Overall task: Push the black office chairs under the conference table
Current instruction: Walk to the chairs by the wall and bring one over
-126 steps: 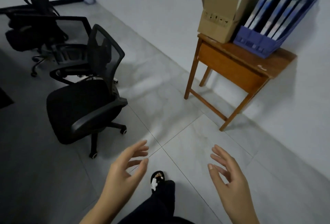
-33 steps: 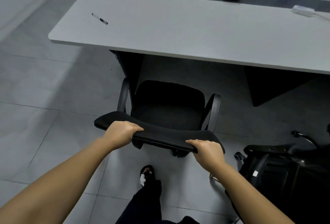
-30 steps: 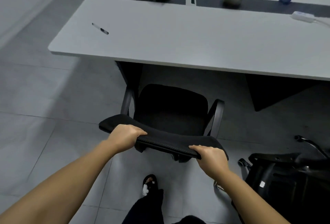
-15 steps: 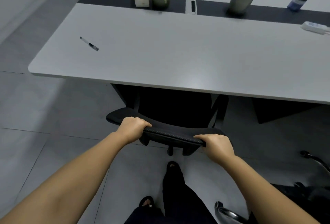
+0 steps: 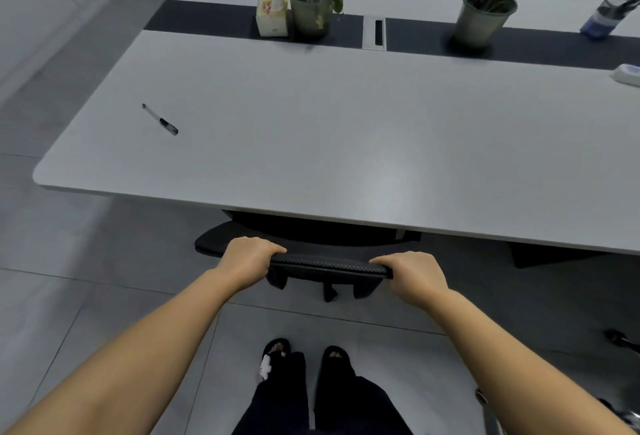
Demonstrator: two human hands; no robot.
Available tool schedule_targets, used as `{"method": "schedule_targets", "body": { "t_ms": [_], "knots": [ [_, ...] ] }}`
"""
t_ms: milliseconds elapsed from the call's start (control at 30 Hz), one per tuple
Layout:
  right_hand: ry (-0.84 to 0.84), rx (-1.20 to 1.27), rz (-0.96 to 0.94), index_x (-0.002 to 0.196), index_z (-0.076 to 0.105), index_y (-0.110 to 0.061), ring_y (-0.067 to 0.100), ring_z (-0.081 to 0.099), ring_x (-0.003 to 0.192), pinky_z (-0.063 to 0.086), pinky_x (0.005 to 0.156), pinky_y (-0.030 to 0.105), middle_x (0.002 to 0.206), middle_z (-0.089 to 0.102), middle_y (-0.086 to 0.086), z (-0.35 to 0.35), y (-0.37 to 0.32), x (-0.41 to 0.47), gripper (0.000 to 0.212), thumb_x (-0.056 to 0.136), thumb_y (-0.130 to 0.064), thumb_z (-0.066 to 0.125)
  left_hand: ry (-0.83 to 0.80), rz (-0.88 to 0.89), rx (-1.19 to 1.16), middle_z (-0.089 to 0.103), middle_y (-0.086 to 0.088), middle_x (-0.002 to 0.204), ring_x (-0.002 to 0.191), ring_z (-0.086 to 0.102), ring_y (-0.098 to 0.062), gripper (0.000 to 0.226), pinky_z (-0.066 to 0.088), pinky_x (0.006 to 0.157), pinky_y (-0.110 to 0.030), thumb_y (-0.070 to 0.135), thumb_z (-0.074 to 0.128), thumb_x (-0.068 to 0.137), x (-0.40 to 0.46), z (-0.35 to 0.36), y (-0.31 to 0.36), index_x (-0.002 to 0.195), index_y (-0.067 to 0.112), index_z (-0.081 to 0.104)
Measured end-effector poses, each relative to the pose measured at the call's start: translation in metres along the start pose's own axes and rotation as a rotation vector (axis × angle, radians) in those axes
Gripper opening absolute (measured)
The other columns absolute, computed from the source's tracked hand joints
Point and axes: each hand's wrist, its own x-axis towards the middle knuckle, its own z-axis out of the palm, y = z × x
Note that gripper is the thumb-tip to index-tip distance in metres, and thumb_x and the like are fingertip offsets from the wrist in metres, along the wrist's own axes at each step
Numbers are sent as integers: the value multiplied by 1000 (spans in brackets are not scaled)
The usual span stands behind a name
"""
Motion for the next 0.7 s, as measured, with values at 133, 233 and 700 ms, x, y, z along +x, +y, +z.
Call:
{"method": "schedule_targets", "body": {
  "t_ms": [133, 233, 700],
  "knots": [
    [4, 27, -5, 110, 58, -43, 19, 62, 84, 41, 62, 30, 96, 72, -9, -6, -2, 22, 44, 81, -14, 43, -29, -5, -2, 72, 0, 107, 96, 64, -23, 42, 48, 73, -33, 3, 45, 84, 12, -12, -13, 110, 32, 64],
    [20, 36, -22, 108, 58, -43, 16, 62, 88, 48, 66, 32, 103, 70, -14, -3, -6, 32, 41, 81, -15, 43, -30, 13, 6, 72, 2, 104, 91, 64, -21, 39, 47, 68, -32, 6, 44, 86, 16, -14, -24, 109, 32, 63],
    [-168, 40, -9, 133, 41, -31, 19, 50, 120, 46, 91, 34, 139, 48, -7, 0, -4, 24, 48, 86, -26, 51, -226, 53, -15, 62, 3, 124, 108, 57, -20, 45, 49, 82, -34, 12, 48, 85, 0, -28, -17, 127, 28, 50]
  ]
}}
